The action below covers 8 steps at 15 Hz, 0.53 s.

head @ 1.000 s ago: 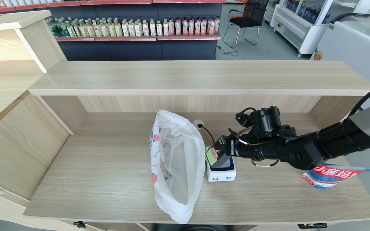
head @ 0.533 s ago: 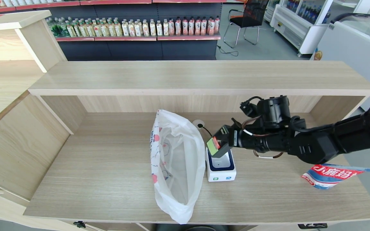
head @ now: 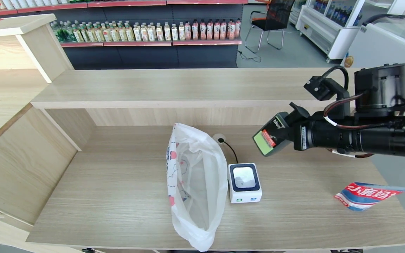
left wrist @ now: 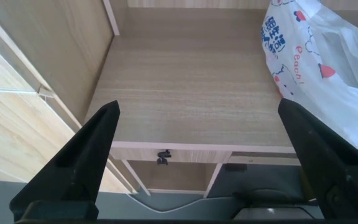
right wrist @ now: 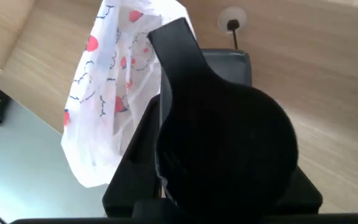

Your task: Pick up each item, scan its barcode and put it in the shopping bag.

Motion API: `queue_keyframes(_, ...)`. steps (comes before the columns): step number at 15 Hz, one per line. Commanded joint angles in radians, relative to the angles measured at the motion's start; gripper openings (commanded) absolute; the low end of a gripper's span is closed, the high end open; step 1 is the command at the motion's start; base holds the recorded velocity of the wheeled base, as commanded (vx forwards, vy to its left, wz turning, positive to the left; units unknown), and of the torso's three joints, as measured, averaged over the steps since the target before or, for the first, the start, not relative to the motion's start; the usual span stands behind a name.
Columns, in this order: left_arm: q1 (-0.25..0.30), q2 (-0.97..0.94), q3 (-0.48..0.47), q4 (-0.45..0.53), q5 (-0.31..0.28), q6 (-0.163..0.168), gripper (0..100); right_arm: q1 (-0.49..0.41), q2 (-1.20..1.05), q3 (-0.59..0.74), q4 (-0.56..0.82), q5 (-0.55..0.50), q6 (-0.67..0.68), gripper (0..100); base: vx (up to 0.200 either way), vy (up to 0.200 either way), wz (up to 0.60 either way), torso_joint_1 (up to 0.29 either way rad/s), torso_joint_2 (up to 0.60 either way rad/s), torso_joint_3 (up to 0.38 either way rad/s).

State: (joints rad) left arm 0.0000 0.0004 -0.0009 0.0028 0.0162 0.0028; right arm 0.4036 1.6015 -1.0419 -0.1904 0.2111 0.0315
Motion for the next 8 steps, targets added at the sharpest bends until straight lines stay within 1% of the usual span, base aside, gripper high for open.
queue_keyframes(1,0.000,0.000,-0.001,0.000,0.001,0.000,100,0.003,0.008,0.008,-0.021,0.045,0.088,0,0.000,0.200,0.00,0.022,0.01,0.002)
queue_keyframes(2,0.000,0.000,-0.001,0.000,0.001,0.002,100,0.000,0.037,0.002,-0.021,0.051,0.099,0,0.000,0.200,0.00,0.022,0.02,-0.007)
queue_keyframes(4,0.000,0.000,-0.001,0.000,0.001,0.002,100,0.006,0.110,-0.004,-0.027,0.053,0.096,0,0.000,0.000,0.00,0.000,0.00,0.000)
queue_keyframes(7,0.000,0.000,0.001,0.000,0.001,0.002,100,0.072,0.193,-0.012,-0.035,0.042,0.084,0,0.000,0.000,0.00,0.000,0.00,0.000)
queue_keyframes(8,0.000,0.000,-0.001,0.000,0.001,0.002,100,0.096,0.222,-0.012,-0.038,0.041,0.050,0,0.000,0.000,0.00,0.000,0.00,0.000)
